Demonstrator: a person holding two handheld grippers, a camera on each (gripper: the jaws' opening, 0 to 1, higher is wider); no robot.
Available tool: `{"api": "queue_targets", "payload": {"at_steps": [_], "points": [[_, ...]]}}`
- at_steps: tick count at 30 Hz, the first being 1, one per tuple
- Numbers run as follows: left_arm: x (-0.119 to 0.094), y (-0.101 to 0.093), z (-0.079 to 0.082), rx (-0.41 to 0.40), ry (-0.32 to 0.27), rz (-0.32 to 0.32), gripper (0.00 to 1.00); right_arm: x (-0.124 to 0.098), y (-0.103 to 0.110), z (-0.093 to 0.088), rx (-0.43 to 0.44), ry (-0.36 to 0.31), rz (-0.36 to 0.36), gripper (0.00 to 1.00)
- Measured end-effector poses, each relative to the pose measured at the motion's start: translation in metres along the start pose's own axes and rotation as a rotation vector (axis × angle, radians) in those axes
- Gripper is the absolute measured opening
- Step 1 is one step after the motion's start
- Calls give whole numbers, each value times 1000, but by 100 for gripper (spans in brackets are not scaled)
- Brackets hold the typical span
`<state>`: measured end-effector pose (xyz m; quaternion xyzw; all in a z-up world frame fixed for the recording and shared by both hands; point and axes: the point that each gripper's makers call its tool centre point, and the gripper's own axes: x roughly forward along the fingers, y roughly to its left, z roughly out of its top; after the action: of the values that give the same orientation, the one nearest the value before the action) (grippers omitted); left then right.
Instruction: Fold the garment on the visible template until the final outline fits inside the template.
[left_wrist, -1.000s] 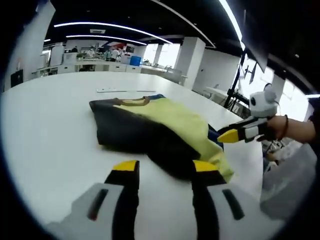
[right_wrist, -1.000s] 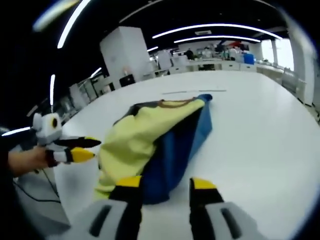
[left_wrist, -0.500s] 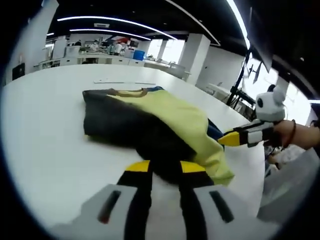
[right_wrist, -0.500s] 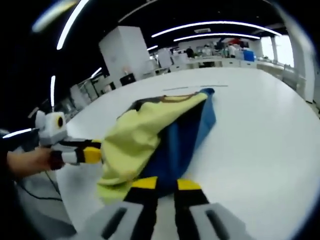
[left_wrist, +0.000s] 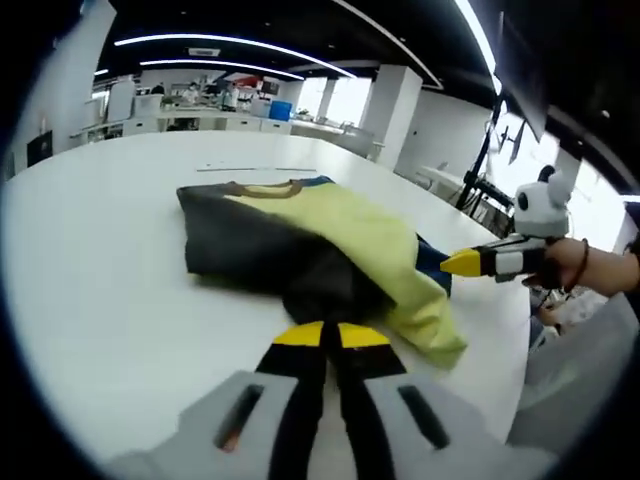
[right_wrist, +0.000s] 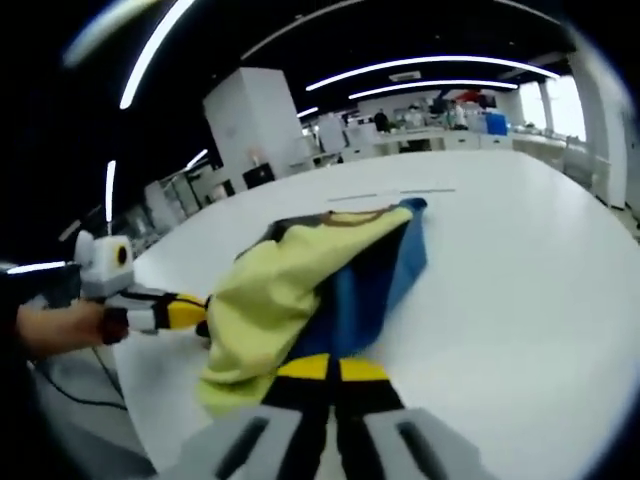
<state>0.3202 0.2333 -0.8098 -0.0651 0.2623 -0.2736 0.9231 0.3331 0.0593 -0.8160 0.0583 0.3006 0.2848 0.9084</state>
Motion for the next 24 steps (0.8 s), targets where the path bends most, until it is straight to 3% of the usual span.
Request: {"api": "queue_targets", "payload": {"at_steps": [4, 15, 24], "points": [[-18, 12, 12, -2, -45, 31, 0, -9, -13, 12, -22, -18, -49, 0], [-56, 44, 41, -5, -131, 126, 0, -25, -40, 30, -41, -53, -95, 0], [-91, 93, 61, 18, -180, 273, 0, -40, -78, 48, -80, -60, -169, 0]]}}
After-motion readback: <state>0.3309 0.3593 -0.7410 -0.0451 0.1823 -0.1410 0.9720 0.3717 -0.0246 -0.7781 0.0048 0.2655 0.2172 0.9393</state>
